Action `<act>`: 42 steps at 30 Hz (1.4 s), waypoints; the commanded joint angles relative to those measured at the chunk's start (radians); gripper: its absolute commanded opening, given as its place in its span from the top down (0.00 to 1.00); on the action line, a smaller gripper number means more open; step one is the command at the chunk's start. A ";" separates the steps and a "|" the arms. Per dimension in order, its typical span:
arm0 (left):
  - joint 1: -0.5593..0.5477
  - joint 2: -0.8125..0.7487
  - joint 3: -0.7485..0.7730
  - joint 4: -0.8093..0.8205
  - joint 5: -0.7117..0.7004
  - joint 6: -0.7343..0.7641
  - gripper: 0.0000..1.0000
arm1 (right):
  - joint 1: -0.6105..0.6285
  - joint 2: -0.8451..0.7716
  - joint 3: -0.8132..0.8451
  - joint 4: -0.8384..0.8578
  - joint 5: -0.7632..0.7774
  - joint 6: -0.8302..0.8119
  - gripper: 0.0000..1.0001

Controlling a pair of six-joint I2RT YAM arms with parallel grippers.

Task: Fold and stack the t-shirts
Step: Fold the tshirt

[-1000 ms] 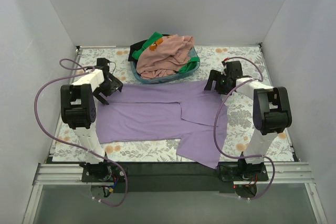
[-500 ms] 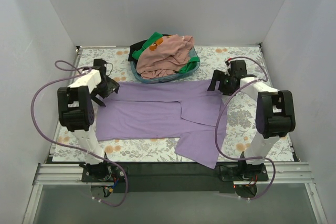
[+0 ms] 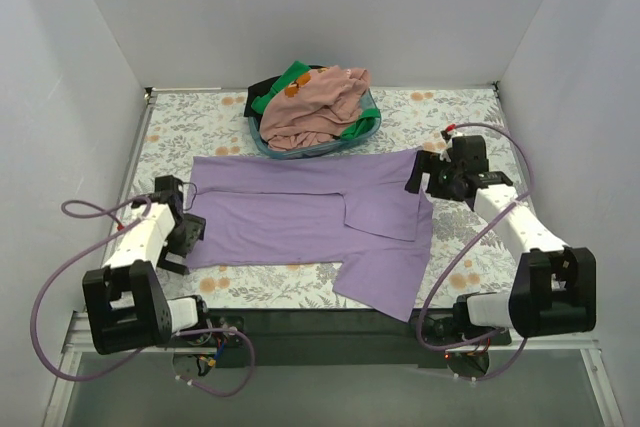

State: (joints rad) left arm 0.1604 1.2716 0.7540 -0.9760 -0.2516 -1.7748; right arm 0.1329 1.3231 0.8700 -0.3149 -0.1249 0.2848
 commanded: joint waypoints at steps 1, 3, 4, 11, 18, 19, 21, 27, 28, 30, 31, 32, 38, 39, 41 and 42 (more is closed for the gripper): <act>0.007 -0.105 -0.057 -0.053 -0.018 -0.159 0.02 | -0.001 -0.077 -0.042 -0.035 0.045 -0.006 0.02; 0.007 -0.126 -0.090 -0.061 -0.021 -0.213 0.02 | -0.001 -0.090 -0.055 -0.047 0.050 -0.007 0.02; 0.008 -0.130 -0.106 -0.046 -0.021 -0.228 0.02 | -0.001 -0.099 -0.058 -0.050 0.056 -0.012 0.01; 0.011 0.037 -0.150 -0.012 -0.020 -0.275 0.02 | -0.003 -0.108 -0.062 -0.069 0.083 -0.009 0.02; 0.011 -0.034 -0.165 0.003 -0.035 -0.321 0.37 | 0.000 -0.154 -0.088 -0.110 0.096 0.002 0.02; 0.013 -0.046 -0.166 0.005 -0.041 -0.321 0.48 | 0.014 -0.179 -0.092 -0.121 0.093 0.002 0.02; 0.011 -0.078 -0.171 0.023 -0.046 -0.313 0.56 | 0.049 -0.209 -0.106 -0.157 0.113 0.019 0.02; 0.013 -0.037 -0.167 0.056 -0.025 -0.295 1.00 | 0.406 -0.307 -0.146 -0.291 0.217 0.128 0.02; 0.011 -0.016 -0.160 0.059 -0.025 -0.278 1.00 | 0.450 -0.349 -0.157 -0.300 0.231 0.167 0.02; 0.013 0.001 -0.144 0.059 -0.031 -0.267 1.00 | 0.576 -0.387 -0.193 -0.320 0.238 0.214 0.02; 0.013 0.006 -0.140 0.060 -0.032 -0.264 1.00 | 0.621 -0.404 -0.207 -0.344 0.235 0.232 0.02; 0.011 0.006 -0.139 0.062 -0.035 -0.264 1.00 | 0.667 -0.406 -0.219 -0.355 0.235 0.275 0.01; 0.014 -0.028 -0.143 0.074 -0.055 -0.256 1.00 | 1.051 -0.279 -0.253 -0.426 0.298 0.428 0.02; 0.014 -0.032 -0.139 0.071 -0.060 -0.252 1.00 | 1.088 -0.254 -0.247 -0.440 0.304 0.457 0.01; 0.014 -0.028 -0.119 0.071 -0.075 -0.235 1.00 | 1.162 -0.178 -0.232 -0.464 0.315 0.473 0.02; 0.013 -0.025 -0.113 0.054 -0.081 -0.236 1.00 | 1.172 -0.153 -0.229 -0.470 0.317 0.482 0.03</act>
State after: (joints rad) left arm 0.1684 1.2537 0.6212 -0.9600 -0.2646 -1.9797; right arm 1.2549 1.1175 0.6239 -0.7097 0.1387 0.6762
